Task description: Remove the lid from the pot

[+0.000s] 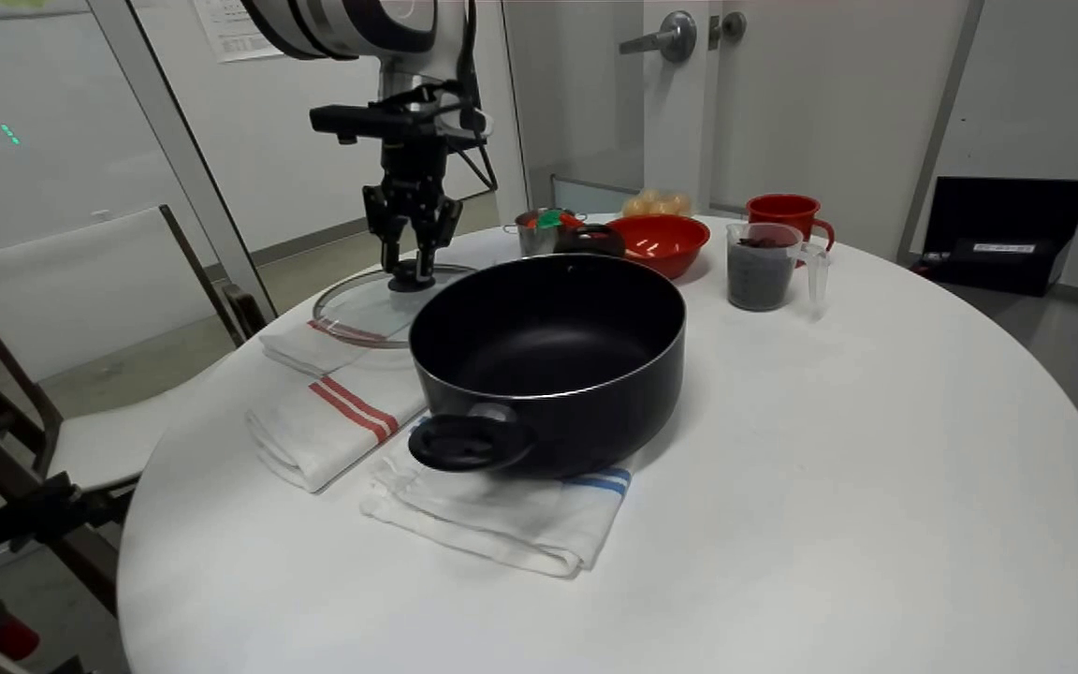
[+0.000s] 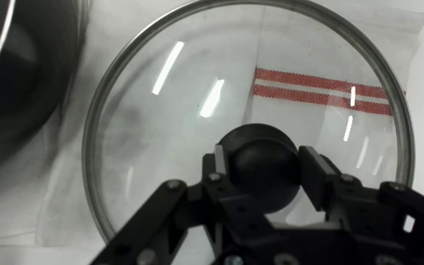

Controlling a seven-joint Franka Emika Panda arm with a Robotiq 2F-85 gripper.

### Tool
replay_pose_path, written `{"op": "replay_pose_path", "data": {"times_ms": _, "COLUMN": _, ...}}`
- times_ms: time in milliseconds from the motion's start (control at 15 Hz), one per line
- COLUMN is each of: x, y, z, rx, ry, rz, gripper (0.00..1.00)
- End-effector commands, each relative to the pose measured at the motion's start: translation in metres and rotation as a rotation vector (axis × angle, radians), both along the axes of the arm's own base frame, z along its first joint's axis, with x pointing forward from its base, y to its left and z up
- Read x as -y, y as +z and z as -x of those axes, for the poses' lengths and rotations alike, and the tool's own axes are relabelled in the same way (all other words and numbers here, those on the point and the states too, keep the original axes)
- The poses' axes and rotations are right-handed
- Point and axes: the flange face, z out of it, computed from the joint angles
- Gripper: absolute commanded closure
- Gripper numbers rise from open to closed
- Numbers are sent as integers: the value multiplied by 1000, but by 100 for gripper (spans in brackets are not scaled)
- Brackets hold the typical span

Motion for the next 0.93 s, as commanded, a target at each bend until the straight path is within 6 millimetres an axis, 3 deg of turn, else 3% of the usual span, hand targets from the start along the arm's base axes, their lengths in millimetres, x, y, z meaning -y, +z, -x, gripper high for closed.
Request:
{"op": "replay_pose_path", "data": {"times_ms": 0, "x": -2, "y": 0, "z": 3, "rx": -7, "ry": 4, "rz": -21, "gripper": 74}}
{"op": "replay_pose_path", "data": {"times_ms": 67, "x": -2, "y": -1, "z": 4, "rx": -9, "ry": 4, "rz": -21, "gripper": 37}}
{"op": "replay_pose_path", "data": {"times_ms": 133, "x": -2, "y": -1, "z": 4, "rx": -10, "ry": 3, "rz": -24, "gripper": 24}}
{"op": "replay_pose_path", "data": {"times_ms": 333, "x": -4, "y": 8, "z": 3, "rx": 3, "ry": 3, "rz": -31, "gripper": 5}}
{"op": "replay_pose_path", "data": {"times_ms": 467, "x": -6, "y": 19, "z": 1, "rx": 22, "ry": 8, "rz": -35, "gripper": 0}}
{"op": "replay_pose_path", "data": {"times_ms": 867, "x": -15, "y": 67, "z": 9, "rx": 45, "ry": 40, "rz": -73, "gripper": 0}}
